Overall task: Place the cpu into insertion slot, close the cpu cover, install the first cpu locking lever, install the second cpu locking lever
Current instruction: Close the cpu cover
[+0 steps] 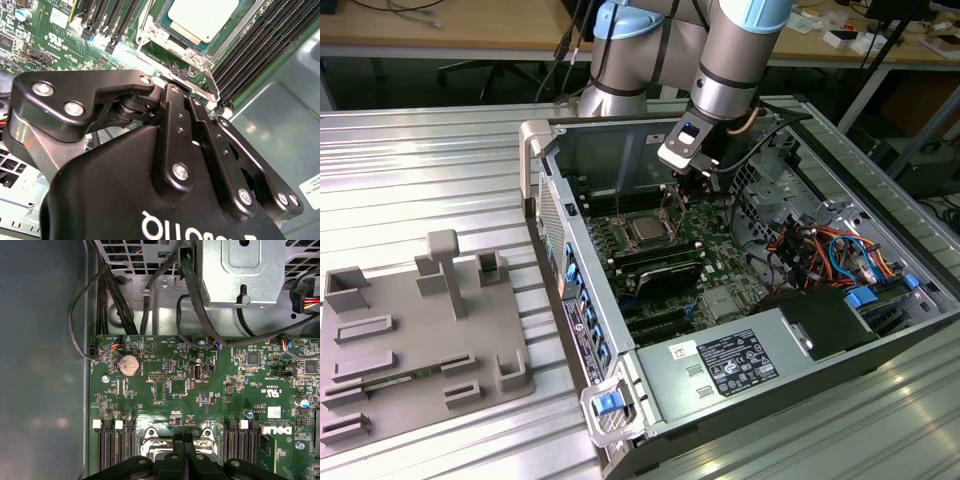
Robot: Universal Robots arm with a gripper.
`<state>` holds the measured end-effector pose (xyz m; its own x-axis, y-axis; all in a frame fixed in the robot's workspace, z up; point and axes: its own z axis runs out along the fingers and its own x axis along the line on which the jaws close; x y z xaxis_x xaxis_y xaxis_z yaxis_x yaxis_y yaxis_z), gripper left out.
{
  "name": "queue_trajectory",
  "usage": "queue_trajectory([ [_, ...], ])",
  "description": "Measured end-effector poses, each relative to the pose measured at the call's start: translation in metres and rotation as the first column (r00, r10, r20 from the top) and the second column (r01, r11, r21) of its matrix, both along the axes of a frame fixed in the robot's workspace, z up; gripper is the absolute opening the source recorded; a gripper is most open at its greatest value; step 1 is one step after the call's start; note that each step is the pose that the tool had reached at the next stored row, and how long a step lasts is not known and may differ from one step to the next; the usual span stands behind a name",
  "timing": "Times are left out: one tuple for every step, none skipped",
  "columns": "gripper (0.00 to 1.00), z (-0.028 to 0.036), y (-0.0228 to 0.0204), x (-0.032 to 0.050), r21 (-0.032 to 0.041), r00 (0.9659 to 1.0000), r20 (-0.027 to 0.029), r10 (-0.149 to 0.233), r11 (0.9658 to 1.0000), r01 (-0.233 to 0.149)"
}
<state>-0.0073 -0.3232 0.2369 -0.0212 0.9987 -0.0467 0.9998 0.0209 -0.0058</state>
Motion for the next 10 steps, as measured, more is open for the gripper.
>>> queue_trajectory([
  [0.11, 0.0000, 0.0000, -0.0003, 0.0000, 1.0000, -0.0001, 0.000, 1.0000, 0.000],
  [0.11, 0.0000, 0.0000, -0.0004, 0.0000, 1.0000, -0.0001, 0.000, 1.0000, 0.000],
  [0.11, 0.0000, 0.0000, -0.0006, 0.0000, 1.0000, -0.0001, 0.000, 1.0000, 0.000],
  [0.11, 0.0000, 0.0000, -0.0008, 0.0000, 1.0000, -0.0001, 0.000, 1.0000, 0.000],
  [0.11, 0.0000, 0.0000, -0.0010, 0.0000, 1.0000, -0.0002, 0.000, 1.0000, 0.000],
  [0.11, 0.0000, 0.0000, -0.0012, 0.0000, 1.0000, -0.0002, 0.000, 1.0000, 0.000],
  [0.11, 0.0000, 0.0000, -0.0014, 0.0000, 1.0000, -0.0001, 0.000, 1.0000, 0.000],
  [0.11, 0.0000, 0.0000, -0.0016, 0.0000, 1.0000, -0.0001, 0.000, 1.0000, 0.000],
  [0.11, 0.0000, 0.0000, -0.0020, 0.0000, 1.0000, -0.0001, 0.000, 1.0000, 0.000],
  [0.11, 0.0000, 0.0000, -0.0024, -0.0001, 1.0000, -0.0002, 0.000, 1.0000, 0.000],
])
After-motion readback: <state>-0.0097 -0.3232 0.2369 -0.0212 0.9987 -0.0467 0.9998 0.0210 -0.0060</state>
